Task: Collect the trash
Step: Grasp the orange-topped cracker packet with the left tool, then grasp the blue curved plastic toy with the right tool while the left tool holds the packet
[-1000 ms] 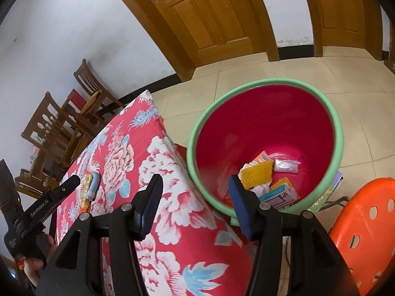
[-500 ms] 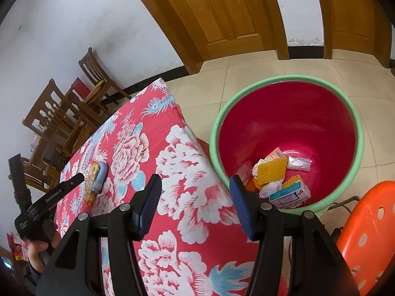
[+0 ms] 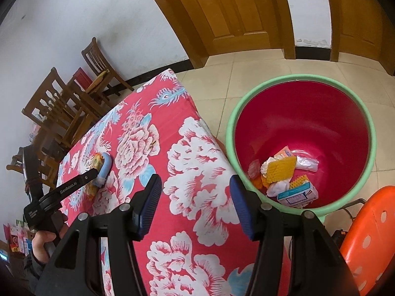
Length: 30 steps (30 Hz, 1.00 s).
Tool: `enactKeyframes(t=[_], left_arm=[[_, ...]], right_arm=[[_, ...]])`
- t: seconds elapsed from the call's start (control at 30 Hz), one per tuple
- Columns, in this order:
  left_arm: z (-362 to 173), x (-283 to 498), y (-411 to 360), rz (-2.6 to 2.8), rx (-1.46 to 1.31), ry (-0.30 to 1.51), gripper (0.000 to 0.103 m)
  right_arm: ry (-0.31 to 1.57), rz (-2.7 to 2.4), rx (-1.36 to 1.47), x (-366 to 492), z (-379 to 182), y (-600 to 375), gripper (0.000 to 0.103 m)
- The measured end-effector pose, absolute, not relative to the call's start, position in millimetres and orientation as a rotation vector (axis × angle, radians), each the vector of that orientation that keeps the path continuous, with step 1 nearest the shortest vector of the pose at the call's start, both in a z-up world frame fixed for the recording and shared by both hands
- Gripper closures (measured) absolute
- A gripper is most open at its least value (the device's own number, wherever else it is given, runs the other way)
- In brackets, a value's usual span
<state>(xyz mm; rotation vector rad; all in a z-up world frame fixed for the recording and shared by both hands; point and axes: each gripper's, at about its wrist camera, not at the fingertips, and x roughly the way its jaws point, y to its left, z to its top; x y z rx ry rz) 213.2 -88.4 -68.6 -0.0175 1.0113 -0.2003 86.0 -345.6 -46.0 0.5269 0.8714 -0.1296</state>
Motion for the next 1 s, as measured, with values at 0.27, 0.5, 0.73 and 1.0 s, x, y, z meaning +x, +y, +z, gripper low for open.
enactKeyframes(t=[0.27,0.5,0.73,1.0], left_arm=[[-71,212,-84,-0.211,-0.037,0.993,0.060],[-64,203,-63,-0.182,-0.104,0.961,0.061],[-61,192,-30,-0.089,-0.194,0.914,0.061],[-62,189,-3,-0.032,-0.250,0.878,0.061]], right_arm=[[0.887,-0.112,0.508,94,-46,-336,0.044],[0.898,-0.084,0.477,104,-45,-319,0.044],[0.919,-0.030,0.428,122,-44,-286,0.044],[0.931,0.033,0.370,150,-45,-239,0.044]])
